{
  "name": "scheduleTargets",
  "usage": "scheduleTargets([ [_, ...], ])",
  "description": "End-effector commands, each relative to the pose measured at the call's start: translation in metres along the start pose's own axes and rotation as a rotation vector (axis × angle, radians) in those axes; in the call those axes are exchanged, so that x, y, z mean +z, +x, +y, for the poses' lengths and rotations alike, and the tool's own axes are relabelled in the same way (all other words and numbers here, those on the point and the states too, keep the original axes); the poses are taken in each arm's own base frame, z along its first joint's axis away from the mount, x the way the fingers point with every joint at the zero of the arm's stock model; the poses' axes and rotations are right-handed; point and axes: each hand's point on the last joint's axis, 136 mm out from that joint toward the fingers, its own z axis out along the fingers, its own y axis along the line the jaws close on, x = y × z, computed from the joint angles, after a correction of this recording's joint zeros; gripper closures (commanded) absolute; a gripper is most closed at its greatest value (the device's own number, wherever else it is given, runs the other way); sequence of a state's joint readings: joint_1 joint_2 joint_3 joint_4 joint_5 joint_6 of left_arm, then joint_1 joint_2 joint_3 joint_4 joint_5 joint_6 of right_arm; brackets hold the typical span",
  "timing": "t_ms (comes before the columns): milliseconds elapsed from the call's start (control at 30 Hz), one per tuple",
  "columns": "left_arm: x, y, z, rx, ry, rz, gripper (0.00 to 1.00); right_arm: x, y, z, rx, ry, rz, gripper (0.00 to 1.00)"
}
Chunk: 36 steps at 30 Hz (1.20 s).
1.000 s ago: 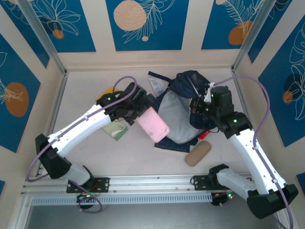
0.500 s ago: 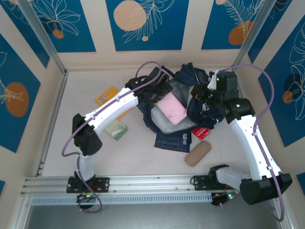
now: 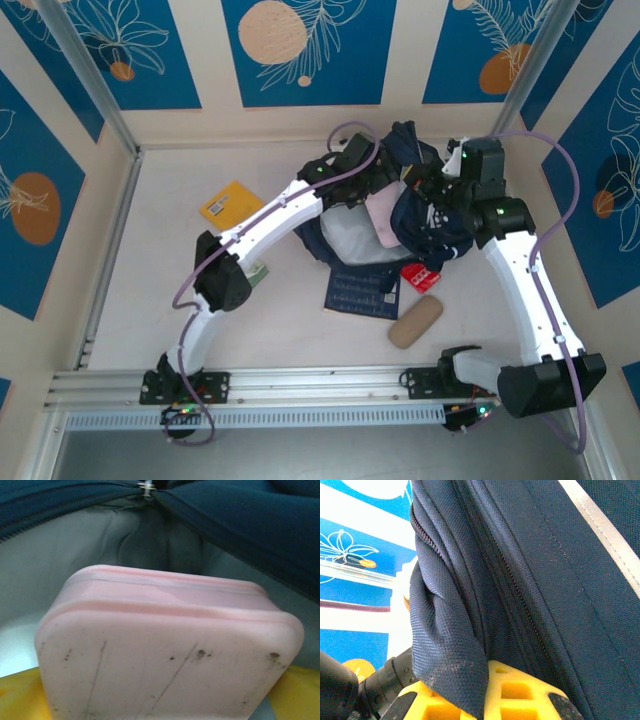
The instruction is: Pack books, pencil case, and school supplies into a backpack
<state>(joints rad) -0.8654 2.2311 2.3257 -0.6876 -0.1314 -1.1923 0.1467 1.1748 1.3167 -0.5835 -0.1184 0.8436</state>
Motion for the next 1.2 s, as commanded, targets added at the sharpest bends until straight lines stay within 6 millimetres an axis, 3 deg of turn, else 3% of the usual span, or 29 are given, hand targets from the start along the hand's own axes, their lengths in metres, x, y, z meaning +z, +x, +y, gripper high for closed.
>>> scheduleTargets([
  [0, -0.028, 0.000, -0.041, 0.025, 0.150, 0.024, 0.00, -0.025, -0.024, 0.046, -0.045, -0.168, -0.091, 1.00],
  [333, -0.001, 0.021, -0.025, -0.194, 0.194, 0.205, 0.00, -0.025, -0.024, 0.040, -0.020, -0.171, -0.095, 1.00],
  [400, -0.007, 0.015, -0.019, -0.203, 0.172, 0.177, 0.00, -0.026, -0.023, 0.039, -0.015, -0.172, -0.094, 1.00],
  [500, -0.019, 0.004, -0.024, -0.187, 0.217, 0.120, 0.00, -0.027, -0.024, 0.039, -0.014, -0.172, -0.098, 1.00],
  [633, -0.024, 0.003, -0.023, -0.156, 0.209, 0.124, 0.00, -0.026, -0.026, 0.037, -0.012, -0.171, -0.102, 1.00],
  [767, -0.020, 0.010, -0.045, -0.121, 0.318, 0.175, 0.00, -0.024, -0.026, 0.034, -0.001, -0.172, -0.099, 1.00],
  [867, -0.029, 0.012, -0.072, -0.044, 0.433, 0.209, 0.00, -0.024, -0.026, 0.033, -0.008, -0.167, -0.101, 1.00],
  [933, -0.041, 0.012, -0.078, 0.033, 0.457, 0.208, 0.00, -0.026, -0.027, 0.031, -0.020, -0.157, -0.109, 1.00],
  [1067, -0.071, 0.010, -0.058, 0.230, 0.382, 0.164, 0.00, -0.032, -0.030, 0.025, -0.034, -0.137, -0.124, 1.00],
  [1167, -0.093, 0.012, -0.020, 0.335, 0.275, 0.130, 0.00, -0.033, -0.026, 0.022, -0.047, -0.140, -0.113, 1.00],
])
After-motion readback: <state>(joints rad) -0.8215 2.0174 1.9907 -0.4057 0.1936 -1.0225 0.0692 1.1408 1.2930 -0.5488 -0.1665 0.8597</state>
